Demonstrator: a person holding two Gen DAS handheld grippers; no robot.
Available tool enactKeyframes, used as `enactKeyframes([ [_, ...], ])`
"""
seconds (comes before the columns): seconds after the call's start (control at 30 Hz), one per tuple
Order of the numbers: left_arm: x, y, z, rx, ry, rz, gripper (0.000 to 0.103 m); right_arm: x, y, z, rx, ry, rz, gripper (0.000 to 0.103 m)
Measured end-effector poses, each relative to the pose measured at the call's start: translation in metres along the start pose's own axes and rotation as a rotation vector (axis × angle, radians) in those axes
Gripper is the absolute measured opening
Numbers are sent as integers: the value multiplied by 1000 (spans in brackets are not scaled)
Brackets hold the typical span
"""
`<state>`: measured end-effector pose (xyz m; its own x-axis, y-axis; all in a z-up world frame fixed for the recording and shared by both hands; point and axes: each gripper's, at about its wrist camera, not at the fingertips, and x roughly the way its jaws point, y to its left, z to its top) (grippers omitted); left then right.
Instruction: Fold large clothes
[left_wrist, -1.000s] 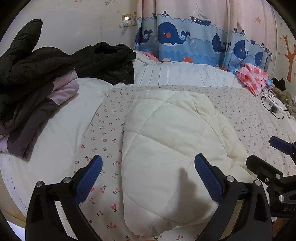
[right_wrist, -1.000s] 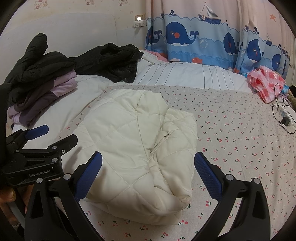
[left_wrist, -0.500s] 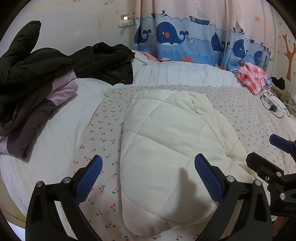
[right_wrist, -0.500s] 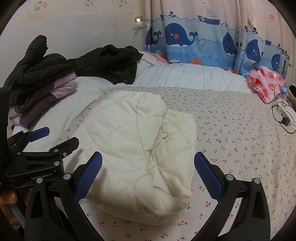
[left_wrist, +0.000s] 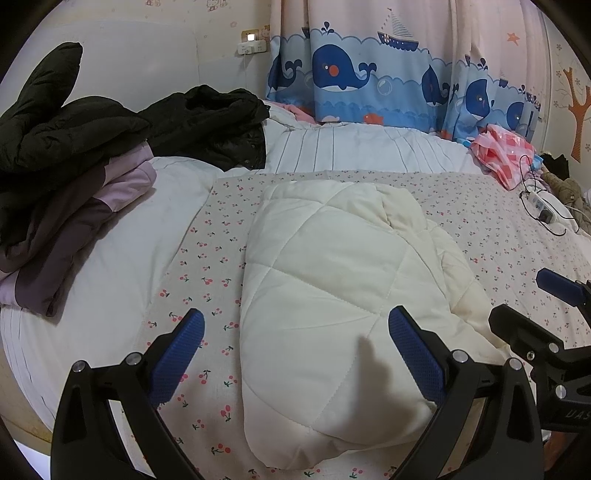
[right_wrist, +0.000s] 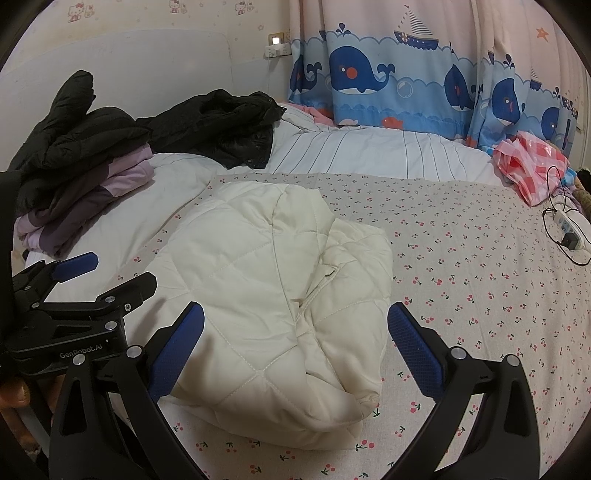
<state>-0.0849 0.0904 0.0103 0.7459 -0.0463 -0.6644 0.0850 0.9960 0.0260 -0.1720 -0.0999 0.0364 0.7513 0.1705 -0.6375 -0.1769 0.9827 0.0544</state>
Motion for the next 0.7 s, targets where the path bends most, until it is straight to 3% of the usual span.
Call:
enactKeyframes([
  [0.33,3,5,2,-29,22,-29,96,0,1,1,2,-1,0,96],
  [0.5,7,11,1,-78,47,-89,96,0,1,0,2,-1,-1,96],
  [0.6,3,18,-2,-121,5,-117,96,0,2,1,3,0,0,96],
  [0.7,-3,19,-1,-109,-36,-95,96,1,4,1,5,0,0,96],
])
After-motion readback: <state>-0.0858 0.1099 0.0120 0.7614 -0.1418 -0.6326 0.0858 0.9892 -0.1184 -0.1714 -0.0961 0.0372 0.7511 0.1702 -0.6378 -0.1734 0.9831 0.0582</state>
